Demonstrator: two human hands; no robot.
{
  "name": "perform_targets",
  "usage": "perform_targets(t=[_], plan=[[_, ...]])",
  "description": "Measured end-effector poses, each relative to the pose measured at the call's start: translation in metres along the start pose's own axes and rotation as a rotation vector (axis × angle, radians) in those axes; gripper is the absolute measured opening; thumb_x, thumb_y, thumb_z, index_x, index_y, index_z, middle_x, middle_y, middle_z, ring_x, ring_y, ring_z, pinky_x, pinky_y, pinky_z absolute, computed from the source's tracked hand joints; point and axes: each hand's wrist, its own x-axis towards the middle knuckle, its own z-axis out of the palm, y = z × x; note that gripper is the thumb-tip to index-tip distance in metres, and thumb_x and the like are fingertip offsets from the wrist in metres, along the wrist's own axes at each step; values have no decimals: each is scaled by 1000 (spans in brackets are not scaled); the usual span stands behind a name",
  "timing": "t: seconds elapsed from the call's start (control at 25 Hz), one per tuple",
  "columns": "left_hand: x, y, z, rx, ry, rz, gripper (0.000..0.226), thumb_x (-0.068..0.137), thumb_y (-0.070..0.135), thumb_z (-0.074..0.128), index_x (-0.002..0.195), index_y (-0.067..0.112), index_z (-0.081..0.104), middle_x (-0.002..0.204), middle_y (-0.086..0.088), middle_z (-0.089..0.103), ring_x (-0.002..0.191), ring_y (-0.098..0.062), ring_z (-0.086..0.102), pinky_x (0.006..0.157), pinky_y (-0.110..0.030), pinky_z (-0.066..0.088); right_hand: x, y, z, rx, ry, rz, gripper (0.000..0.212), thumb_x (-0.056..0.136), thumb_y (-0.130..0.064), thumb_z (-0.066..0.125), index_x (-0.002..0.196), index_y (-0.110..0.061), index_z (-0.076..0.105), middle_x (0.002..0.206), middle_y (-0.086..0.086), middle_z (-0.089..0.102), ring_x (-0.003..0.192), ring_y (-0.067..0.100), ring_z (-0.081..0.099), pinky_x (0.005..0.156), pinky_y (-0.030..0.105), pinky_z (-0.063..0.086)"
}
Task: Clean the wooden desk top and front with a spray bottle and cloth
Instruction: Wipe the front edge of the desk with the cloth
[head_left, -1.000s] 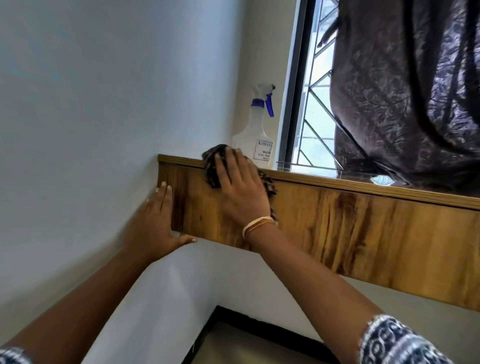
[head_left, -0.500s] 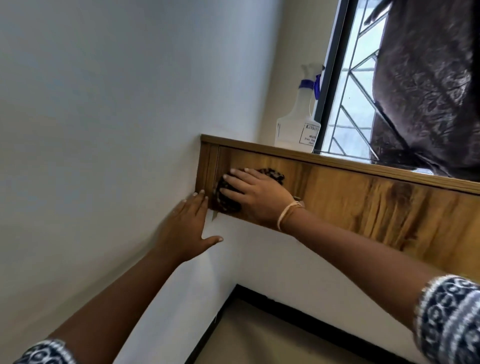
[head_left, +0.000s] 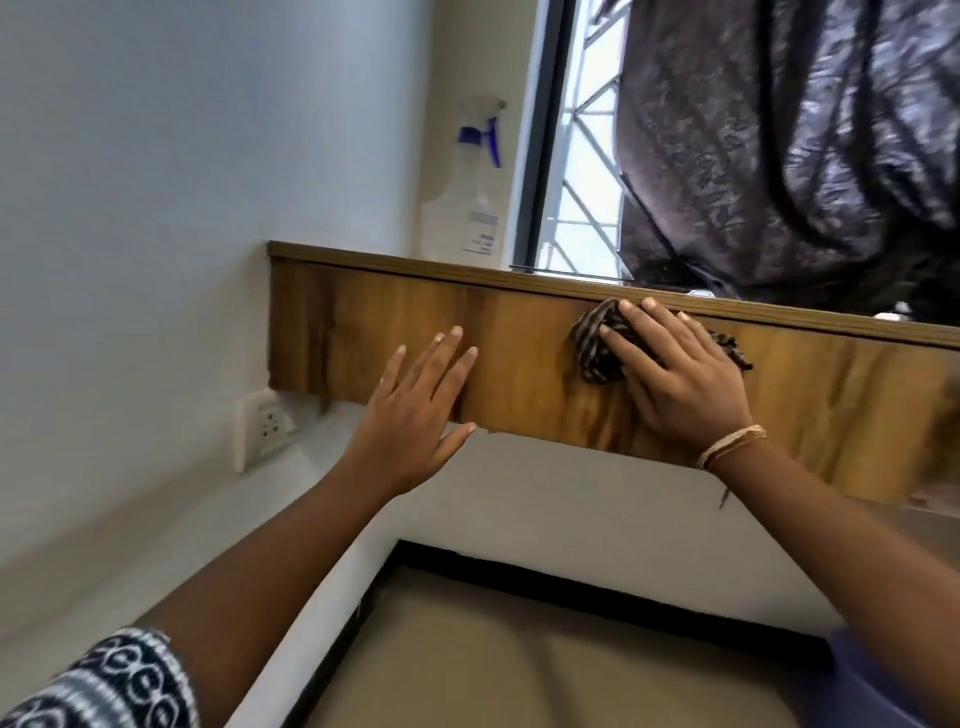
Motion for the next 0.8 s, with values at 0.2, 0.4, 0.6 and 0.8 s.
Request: perform_targets(t=[0.2,0.4,0.6,0.8], plan=[[85,116,-17,-104,133,165,68,98,48,37,154,11,23,163,-10,15,150,-23,14,120,-48,19,-67,53,-25,-98,50,279,44,97,-15,51,141,-14,50,151,17,42,141,32,38,113,46,35],[153,198,-33,-192,193,237,62,97,37,42,152,10,28,160,-10,25,148,-24,22,120,-46,20,-95,73,-36,-72,158,650,43,99,-15,46,141,-7,49,152,18,39,143,34,33,116,47,30],[191,228,-24,-238,190,238,54,98,27,44,148,10,35,144,-10,49,132,-26,46,112,-42,33,-97,76,-33,-51,270,877,42,101,-16,43,140,-2,48,152,20,37,144,35,31,118,45,28],[196,234,-4,-307,458,134,34,92,30,59,119,10,61,102,-7,61,93,-26,57,84,-37,44,-94,73,-30,-66,265,901,43,101,-14,45,144,-5,44,155,18,35,146,31,27,121,40,22]])
